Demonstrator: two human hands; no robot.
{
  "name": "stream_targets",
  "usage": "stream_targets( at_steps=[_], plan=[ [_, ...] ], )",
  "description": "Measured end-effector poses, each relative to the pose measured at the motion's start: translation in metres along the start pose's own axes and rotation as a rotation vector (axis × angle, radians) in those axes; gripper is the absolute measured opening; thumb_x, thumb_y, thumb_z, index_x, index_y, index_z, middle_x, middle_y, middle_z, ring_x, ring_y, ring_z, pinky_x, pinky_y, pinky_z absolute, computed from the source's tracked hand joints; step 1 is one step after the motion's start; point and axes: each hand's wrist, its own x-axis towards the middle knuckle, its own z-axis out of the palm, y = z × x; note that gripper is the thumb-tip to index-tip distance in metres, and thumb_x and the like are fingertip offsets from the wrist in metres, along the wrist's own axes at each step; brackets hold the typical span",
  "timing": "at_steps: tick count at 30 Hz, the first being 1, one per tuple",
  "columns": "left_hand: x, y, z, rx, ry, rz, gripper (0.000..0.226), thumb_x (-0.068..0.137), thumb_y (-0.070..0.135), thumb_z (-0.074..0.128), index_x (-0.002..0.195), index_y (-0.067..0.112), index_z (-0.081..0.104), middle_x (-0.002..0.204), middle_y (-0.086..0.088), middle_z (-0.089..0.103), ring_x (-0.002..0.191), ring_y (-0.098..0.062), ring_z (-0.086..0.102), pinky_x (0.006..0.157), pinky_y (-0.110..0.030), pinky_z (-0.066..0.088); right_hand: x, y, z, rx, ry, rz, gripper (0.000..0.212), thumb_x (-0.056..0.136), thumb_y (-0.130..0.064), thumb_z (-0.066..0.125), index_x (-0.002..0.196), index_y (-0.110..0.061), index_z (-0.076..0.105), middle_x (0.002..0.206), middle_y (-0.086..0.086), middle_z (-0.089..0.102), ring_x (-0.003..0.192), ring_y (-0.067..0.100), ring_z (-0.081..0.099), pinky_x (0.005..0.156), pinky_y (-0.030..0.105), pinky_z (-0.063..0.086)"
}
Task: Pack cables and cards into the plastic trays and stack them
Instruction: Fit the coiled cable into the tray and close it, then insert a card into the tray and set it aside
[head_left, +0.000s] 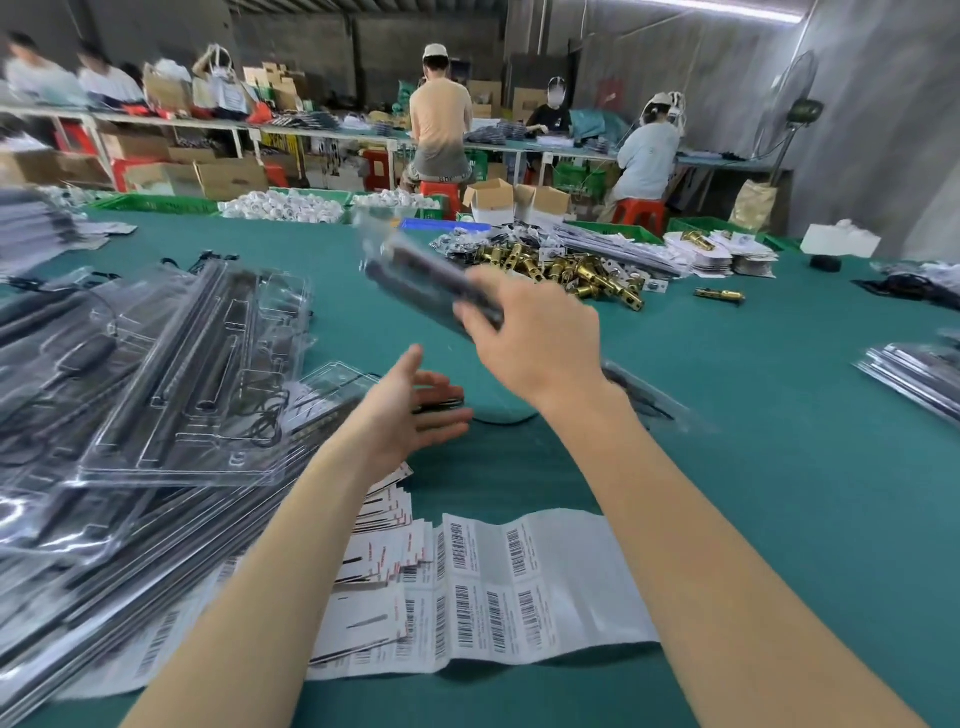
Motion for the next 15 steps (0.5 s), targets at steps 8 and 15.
stream_targets(
  at_steps=[8,15],
  plan=[
    [-0.002,-0.007,0.011,0.414,-0.203,-0.133,0.065,0.094,0.059,0.057,0.13,0.005,0.049,0.1,-0.016,0.077,0.086,-0.03,0.076,0.062,-0.031,0.061,0.086,0.024,-0.05,0.679,0.24,0.579,0.013,0.1,-0.037,0.055,0.094,-0.027,0.06,0.08,-0.014,0.06,0.062,-0.002,0.054,0.055,0.016,0.046],
    [0.002,-0.002,-0.002,0.048,0.006,0.043,0.036,0.089,0.011,0.074,0.117,-0.006,0.059,0.113,-0.02,0.069,0.07,-0.017,0.075,0.059,-0.025,0.058,0.002,0.1,-0.005,1.143,0.399,1.226,0.035,0.096,-0.029,0.061,0.127,-0.014,0.056,0.104,-0.004,0.064,0.077,0.012,0.058,0.059,0.028,0.047]
  ],
)
